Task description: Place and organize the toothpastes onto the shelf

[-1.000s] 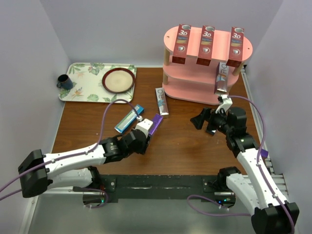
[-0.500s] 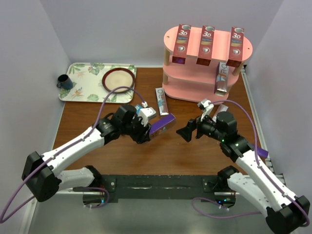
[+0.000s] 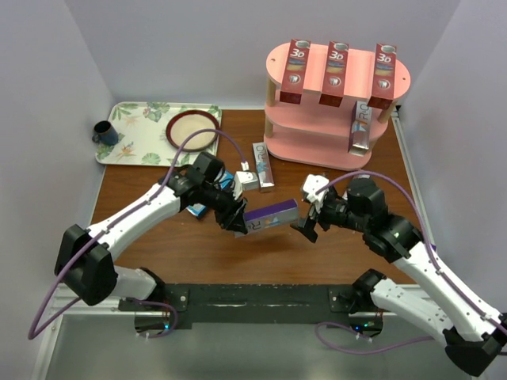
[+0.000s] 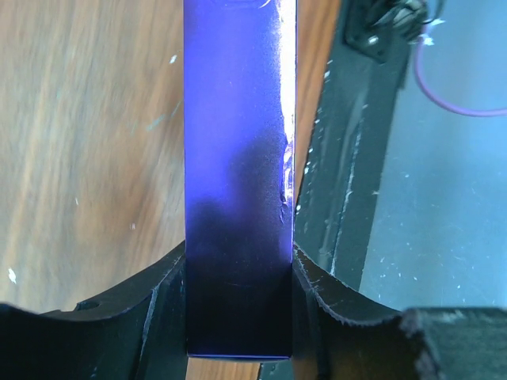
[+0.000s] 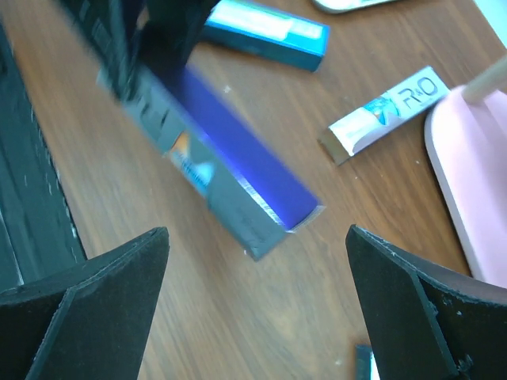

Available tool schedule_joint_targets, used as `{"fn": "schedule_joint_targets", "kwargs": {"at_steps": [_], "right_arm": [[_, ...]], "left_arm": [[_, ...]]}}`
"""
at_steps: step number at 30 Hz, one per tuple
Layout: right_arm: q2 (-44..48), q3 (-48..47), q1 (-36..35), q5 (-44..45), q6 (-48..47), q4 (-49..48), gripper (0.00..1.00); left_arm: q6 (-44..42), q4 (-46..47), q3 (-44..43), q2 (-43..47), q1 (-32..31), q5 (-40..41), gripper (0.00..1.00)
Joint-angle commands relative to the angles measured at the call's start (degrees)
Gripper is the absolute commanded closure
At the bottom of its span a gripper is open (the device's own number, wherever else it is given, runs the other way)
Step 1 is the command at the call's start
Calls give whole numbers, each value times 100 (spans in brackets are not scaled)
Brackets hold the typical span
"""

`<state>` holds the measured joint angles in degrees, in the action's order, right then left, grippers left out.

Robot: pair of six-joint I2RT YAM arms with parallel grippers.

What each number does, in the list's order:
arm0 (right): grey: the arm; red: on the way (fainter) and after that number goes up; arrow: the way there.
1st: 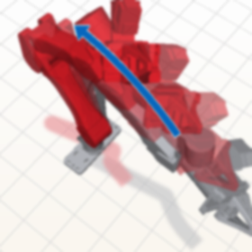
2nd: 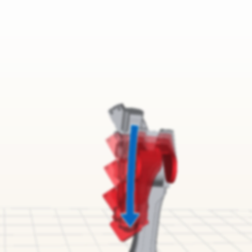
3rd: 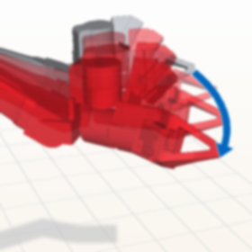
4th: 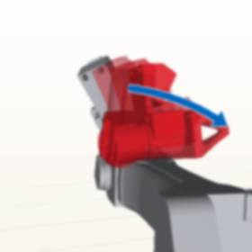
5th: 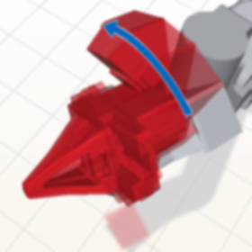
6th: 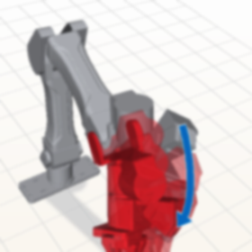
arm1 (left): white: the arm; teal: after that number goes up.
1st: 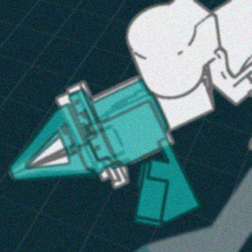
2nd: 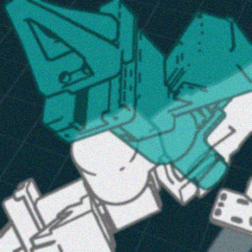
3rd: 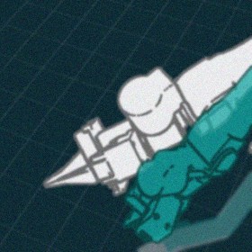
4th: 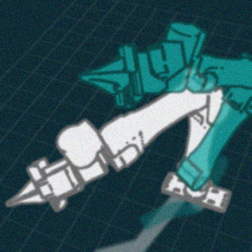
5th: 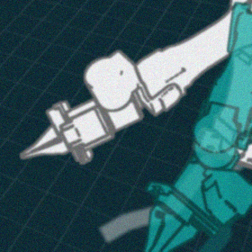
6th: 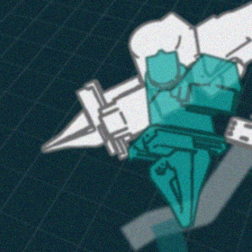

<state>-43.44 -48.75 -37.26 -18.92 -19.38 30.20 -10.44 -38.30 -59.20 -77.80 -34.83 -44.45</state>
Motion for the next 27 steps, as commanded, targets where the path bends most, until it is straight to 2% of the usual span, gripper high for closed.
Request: {"fn": "schedule_joint_targets", "kwargs": {"at_steps": [1, 5, 14, 21, 27], "right_arm": [[73, -134, -317, 352, -1015, 417, 1], [-68, -178, -782, 1090, -1375, 461, 1], [-639, -144, -2337, 2926, -1867, 602, 1], [-745, 23, -2831, 3911, -2201, 260, 3], [-753, 147, -3051, 4317, -2509, 65, 10]], "left_arm": [[-476, -388, -575, -112, 46, -635, 66], [-661, -651, -838, -200, 55, -775, 66], [-820, -977, -1059, -209, 55, -996, 66], [-960, -1065, -1050, -209, 64, -1259, 66], [-1048, -1118, -1050, -279, 55, -1391, 66]]}}
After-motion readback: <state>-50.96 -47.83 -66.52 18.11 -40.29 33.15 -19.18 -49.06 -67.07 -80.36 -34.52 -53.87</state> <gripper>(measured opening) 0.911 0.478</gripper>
